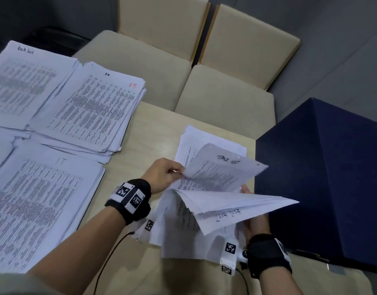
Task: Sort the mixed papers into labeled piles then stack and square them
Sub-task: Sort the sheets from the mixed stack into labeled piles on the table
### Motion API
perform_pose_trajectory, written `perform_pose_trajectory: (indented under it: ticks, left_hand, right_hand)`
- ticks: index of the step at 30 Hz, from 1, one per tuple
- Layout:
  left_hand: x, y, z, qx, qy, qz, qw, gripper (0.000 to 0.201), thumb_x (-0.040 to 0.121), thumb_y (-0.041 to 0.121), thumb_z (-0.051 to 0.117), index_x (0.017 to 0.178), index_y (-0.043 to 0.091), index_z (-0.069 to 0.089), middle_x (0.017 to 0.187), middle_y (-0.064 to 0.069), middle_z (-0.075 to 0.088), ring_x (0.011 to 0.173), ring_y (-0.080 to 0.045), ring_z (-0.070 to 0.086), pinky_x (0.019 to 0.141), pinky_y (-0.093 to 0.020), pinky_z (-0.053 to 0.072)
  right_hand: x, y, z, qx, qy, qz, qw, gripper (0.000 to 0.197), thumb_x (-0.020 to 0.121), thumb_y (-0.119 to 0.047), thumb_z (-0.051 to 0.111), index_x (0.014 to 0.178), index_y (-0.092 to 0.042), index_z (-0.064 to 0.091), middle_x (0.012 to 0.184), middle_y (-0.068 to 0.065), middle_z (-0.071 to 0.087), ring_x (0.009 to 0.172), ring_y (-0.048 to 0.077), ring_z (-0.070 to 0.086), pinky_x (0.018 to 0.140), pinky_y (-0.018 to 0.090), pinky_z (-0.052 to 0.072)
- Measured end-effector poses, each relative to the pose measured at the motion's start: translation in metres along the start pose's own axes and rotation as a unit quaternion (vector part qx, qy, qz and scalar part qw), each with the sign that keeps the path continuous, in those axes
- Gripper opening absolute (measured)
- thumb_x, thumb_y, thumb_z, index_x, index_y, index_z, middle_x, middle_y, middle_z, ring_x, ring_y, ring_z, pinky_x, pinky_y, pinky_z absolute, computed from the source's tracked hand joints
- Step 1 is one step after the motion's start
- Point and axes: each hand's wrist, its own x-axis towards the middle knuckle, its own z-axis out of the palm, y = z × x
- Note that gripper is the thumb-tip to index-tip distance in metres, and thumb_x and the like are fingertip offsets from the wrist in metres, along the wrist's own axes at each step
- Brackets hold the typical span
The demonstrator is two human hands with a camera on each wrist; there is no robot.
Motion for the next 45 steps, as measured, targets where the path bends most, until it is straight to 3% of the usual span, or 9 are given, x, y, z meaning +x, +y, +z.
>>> perform_pose_trajectory:
  ticks: [2,5,11,17,27,31,36,40,45]
  left_hand:
    - [-0.002,-0.002,0.000,-0.072,-0.019,-0.027,0.997,0.041,0.076,-0.020,0.051,0.082,0.012,0.076,0.081,0.003,0.073,0.075,-0.007,0.066,0.075,-0.018,0.047]
    - [-0.004,-0.004,0.000,-0.041,0.042,-0.064,0.996,0.055,0.067,-0.018,0.040,0.082,0.024,0.072,0.088,0.001,0.074,0.077,-0.012,0.068,0.066,-0.020,0.048]
    - [-0.012,0.013,0.010,-0.073,-0.054,-0.025,0.996,0.046,0.069,0.007,0.066,0.113,0.020,0.060,0.105,0.003,0.069,0.097,-0.014,0.065,0.084,-0.035,0.055]
    - [-0.001,0.086,0.009,-0.196,0.132,0.026,0.971,0.010,0.079,0.009,0.055,0.079,0.000,0.061,0.070,-0.008,0.060,0.059,-0.023,0.052,0.058,-0.033,0.043]
    - [-0.012,0.114,0.007,-0.242,0.188,0.027,0.952,0.019,0.086,0.014,0.068,0.104,0.008,0.067,0.101,-0.010,0.073,0.094,-0.030,0.069,0.085,-0.051,0.056]
    - [-0.016,0.071,0.029,-0.118,0.153,-0.082,0.978,0.034,0.083,0.041,0.059,0.101,0.013,0.063,0.097,-0.010,0.070,0.088,-0.032,0.067,0.079,-0.054,0.057]
    - [-0.034,0.059,0.031,-0.162,0.165,-0.087,0.969,0.040,0.091,0.050,0.055,0.100,0.012,0.065,0.098,-0.010,0.072,0.092,-0.032,0.068,0.084,-0.045,0.057]
    - [-0.049,0.062,0.010,-0.137,0.246,-0.103,0.954,0.029,0.101,0.034,0.049,0.116,0.013,0.063,0.104,-0.005,0.070,0.092,-0.020,0.066,0.078,-0.029,0.053]
    - [-0.103,0.045,-0.035,-0.154,0.332,-0.166,0.916,0.038,0.102,0.028,0.049,0.131,0.005,0.054,0.119,-0.017,0.062,0.113,-0.029,0.060,0.102,-0.046,0.047]
  right_hand:
    - [-0.005,-0.002,0.001,0.018,0.015,0.021,1.000,0.005,0.082,-0.023,0.072,0.082,-0.019,0.076,0.083,0.002,0.074,0.087,0.027,0.066,0.073,0.036,0.055]
    - [-0.003,0.004,-0.002,0.000,0.029,-0.008,1.000,0.023,0.084,-0.026,0.075,0.060,-0.027,0.075,0.068,-0.009,0.072,0.075,0.011,0.065,0.064,0.022,0.055]
    - [-0.005,-0.024,0.020,0.041,0.138,-0.091,0.985,0.032,0.084,0.013,0.054,0.086,-0.017,0.062,0.079,0.002,0.065,0.077,0.016,0.062,0.067,0.020,0.050]
    - [-0.036,-0.093,0.059,-0.047,0.024,-0.195,0.979,0.021,0.093,0.002,0.055,0.109,-0.010,0.062,0.096,-0.001,0.071,0.084,0.009,0.067,0.069,0.016,0.052]
    - [-0.058,-0.080,0.074,-0.071,0.101,-0.290,0.949,0.040,0.097,-0.003,0.054,0.135,-0.013,0.046,0.110,-0.009,0.065,0.093,-0.008,0.063,0.075,0.005,0.047]
    - [-0.042,-0.027,0.049,-0.211,0.038,-0.150,0.965,0.023,0.099,-0.014,0.054,0.122,-0.018,0.057,0.112,-0.002,0.067,0.111,0.020,0.063,0.088,0.024,0.048]
    - [-0.040,-0.043,0.053,-0.235,0.036,-0.195,0.952,0.028,0.103,-0.019,0.046,0.130,-0.013,0.048,0.120,0.004,0.061,0.108,0.023,0.058,0.091,0.032,0.043]
    - [-0.040,-0.050,0.090,-0.223,-0.071,-0.210,0.949,0.035,0.102,-0.020,0.050,0.135,-0.013,0.041,0.134,0.004,0.056,0.122,0.022,0.053,0.100,0.032,0.039]
    - [-0.039,0.000,0.136,-0.248,-0.179,-0.119,0.944,0.064,0.095,-0.048,0.058,0.147,-0.018,0.037,0.147,0.001,0.048,0.134,0.023,0.046,0.114,0.046,0.036]
